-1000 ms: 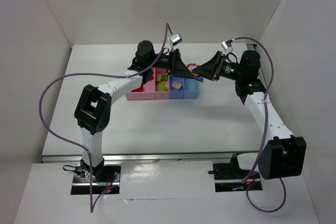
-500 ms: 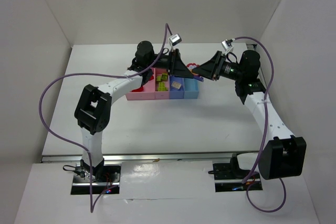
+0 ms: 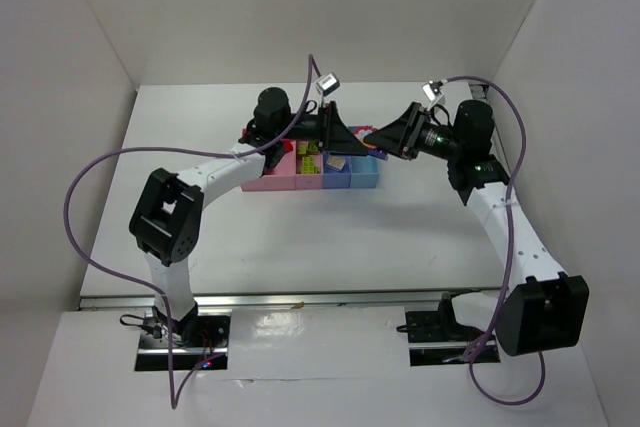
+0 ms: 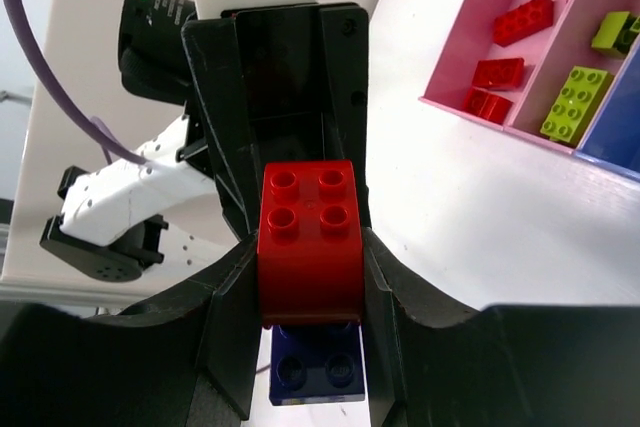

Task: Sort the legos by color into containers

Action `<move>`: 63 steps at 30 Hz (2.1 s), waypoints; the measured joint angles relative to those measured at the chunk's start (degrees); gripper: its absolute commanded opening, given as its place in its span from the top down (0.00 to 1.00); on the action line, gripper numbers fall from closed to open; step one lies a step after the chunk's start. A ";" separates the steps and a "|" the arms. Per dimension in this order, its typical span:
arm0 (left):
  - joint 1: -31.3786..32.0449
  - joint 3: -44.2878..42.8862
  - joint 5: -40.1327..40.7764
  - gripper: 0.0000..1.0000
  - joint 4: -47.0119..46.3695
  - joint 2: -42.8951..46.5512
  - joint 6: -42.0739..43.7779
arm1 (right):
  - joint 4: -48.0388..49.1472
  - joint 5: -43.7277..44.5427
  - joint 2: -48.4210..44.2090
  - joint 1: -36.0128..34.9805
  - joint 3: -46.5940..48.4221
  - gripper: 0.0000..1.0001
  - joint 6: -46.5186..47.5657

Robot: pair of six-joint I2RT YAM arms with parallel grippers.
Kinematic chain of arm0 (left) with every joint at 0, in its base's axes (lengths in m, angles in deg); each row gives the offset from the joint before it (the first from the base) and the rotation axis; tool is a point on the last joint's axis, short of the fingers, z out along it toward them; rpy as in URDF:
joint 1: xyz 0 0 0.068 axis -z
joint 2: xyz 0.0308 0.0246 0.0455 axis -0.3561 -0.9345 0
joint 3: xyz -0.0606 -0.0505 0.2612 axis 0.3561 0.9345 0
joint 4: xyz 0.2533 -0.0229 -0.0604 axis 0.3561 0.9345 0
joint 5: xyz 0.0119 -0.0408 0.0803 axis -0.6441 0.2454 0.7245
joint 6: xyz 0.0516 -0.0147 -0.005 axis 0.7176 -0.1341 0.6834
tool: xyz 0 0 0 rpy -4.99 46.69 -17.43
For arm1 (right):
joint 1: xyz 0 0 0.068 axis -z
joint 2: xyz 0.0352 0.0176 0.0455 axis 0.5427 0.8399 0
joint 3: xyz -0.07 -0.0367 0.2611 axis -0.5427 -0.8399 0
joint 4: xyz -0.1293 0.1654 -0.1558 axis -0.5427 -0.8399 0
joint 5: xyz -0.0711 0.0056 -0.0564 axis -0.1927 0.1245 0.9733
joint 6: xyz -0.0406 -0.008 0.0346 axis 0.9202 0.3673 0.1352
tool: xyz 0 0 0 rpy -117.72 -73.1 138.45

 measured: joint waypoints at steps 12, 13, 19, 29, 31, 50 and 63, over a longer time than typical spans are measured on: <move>-2.73 5.20 -5.46 1.00 10.08 1.57 8.57 | 0.31 18.97 -2.82 3.85 2.95 0.82 -0.17; -2.73 5.20 -5.66 1.00 10.67 1.57 9.14 | 0.15 19.43 -2.71 3.85 3.19 0.82 0.11; -6.38 -0.61 -2.10 1.00 32.06 2.56 21.88 | -2.29 20.11 0.70 3.34 4.48 0.82 2.32; -26.01 -6.25 22.08 1.00 64.89 19.12 36.74 | -14.71 27.69 21.16 -12.41 24.22 0.82 14.62; -26.58 -6.25 26.45 1.00 67.41 22.84 37.35 | -15.39 28.22 25.35 -15.52 26.58 0.82 16.33; -29.24 -6.36 40.35 1.00 73.50 30.84 35.89 | -22.82 35.19 59.36 -29.83 54.47 0.03 25.81; -11.85 -21.57 42.16 1.00 72.91 10.05 37.40 | -22.29 53.88 20.92 -12.31 23.52 0.10 21.22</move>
